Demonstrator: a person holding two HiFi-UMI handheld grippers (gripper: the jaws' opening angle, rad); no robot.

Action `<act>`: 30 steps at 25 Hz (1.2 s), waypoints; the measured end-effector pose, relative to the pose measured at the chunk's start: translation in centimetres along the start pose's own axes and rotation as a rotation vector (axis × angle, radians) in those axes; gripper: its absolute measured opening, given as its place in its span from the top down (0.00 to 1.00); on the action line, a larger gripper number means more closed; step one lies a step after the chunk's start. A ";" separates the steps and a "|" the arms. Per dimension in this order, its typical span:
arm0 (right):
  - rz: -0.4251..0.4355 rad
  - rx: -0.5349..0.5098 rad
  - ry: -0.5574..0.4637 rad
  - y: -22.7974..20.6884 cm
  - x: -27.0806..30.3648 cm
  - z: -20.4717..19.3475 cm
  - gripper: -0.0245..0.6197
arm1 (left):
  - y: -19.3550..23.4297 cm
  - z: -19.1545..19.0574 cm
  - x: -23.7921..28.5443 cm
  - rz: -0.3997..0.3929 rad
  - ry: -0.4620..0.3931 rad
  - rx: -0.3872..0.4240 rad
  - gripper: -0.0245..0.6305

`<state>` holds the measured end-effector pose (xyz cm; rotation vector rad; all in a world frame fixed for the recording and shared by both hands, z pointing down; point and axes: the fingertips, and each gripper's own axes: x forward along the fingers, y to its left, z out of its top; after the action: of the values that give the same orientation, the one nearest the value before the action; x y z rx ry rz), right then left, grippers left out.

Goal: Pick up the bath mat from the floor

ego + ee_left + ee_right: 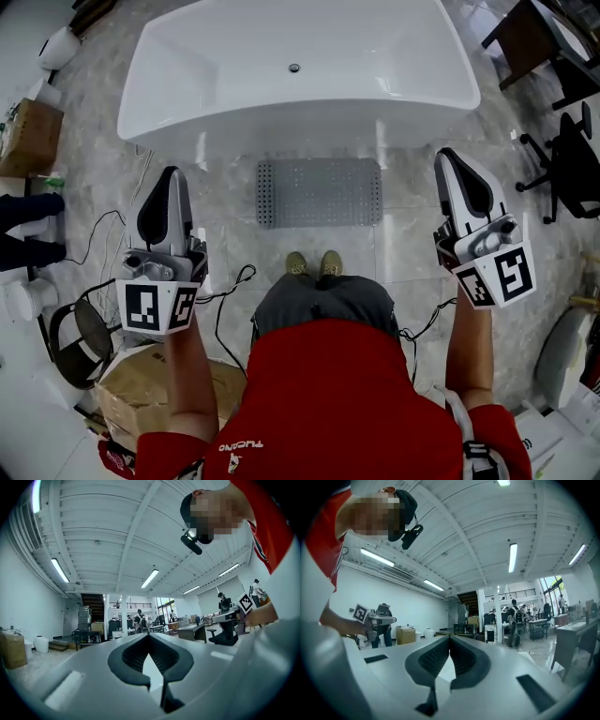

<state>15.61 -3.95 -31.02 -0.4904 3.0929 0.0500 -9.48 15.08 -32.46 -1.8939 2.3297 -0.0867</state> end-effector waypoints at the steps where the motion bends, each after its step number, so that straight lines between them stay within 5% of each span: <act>1: 0.000 0.000 0.000 0.0 0.4 -0.2 0.96 | 0.2 -0.3 0.3 -0.002 0.003 0.002 0.96; 14: -0.053 -0.025 0.029 0.7 3.8 -5.3 0.96 | 3.9 -7.7 1.2 -0.028 0.038 -0.013 0.96; 30: -0.118 -0.003 0.103 -1.5 5.0 -23.8 0.96 | 4.4 -26.0 3.3 -0.026 0.082 -0.017 0.96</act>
<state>11.20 -7.73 -7.34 -0.6953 3.1564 0.0288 -18.06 11.69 -7.60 -1.9654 2.3657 -0.1508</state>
